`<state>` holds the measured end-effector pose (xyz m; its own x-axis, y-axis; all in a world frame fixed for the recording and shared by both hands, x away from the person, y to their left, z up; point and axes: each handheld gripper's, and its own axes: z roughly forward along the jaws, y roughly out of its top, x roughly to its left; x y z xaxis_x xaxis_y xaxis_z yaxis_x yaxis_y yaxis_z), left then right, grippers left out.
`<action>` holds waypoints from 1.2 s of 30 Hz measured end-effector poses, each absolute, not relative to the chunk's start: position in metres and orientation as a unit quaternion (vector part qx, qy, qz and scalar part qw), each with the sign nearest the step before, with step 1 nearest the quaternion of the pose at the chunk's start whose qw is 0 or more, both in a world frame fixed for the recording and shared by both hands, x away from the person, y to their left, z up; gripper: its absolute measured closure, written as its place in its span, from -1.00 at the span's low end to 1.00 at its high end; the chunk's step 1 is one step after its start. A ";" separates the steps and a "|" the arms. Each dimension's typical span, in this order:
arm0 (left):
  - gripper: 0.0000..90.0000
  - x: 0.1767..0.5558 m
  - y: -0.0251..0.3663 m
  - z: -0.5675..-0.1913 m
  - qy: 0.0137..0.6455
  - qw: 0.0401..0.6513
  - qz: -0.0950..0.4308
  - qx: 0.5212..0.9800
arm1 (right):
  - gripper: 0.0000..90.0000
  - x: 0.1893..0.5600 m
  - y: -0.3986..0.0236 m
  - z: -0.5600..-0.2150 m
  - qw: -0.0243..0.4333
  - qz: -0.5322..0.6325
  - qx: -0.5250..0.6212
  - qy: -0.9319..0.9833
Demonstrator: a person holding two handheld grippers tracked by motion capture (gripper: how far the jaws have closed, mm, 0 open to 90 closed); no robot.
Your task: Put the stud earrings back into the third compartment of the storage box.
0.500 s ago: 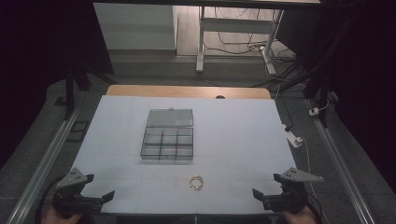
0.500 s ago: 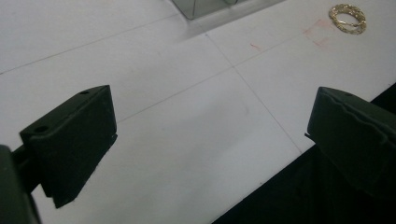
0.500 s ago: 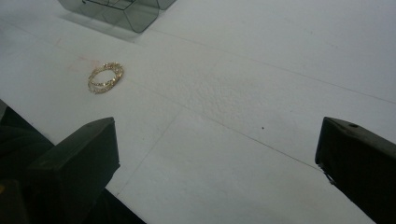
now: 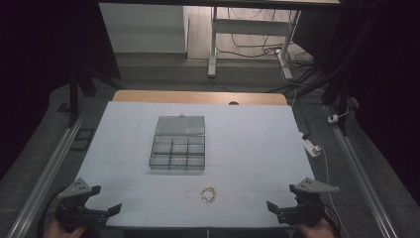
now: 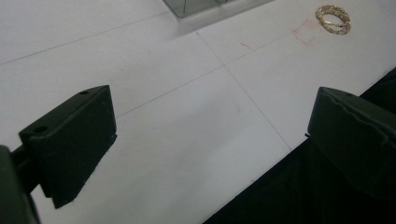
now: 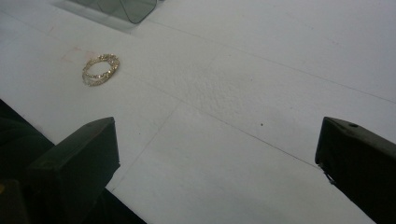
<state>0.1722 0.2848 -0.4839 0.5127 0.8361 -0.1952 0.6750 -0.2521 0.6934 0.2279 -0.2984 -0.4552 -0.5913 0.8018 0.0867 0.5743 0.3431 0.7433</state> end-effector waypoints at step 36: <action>-0.96 0.175 0.286 -0.485 0.483 0.375 0.089 0.786 | -1.00 0.232 -0.280 -0.448 0.132 0.383 0.389 0.827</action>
<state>0.1748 0.2861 -0.4850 0.5182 0.8258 -0.2225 0.6923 -0.2522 0.6761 0.2321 -0.2801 -0.4484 -0.6633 0.7440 0.0800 0.5421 0.4041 0.7368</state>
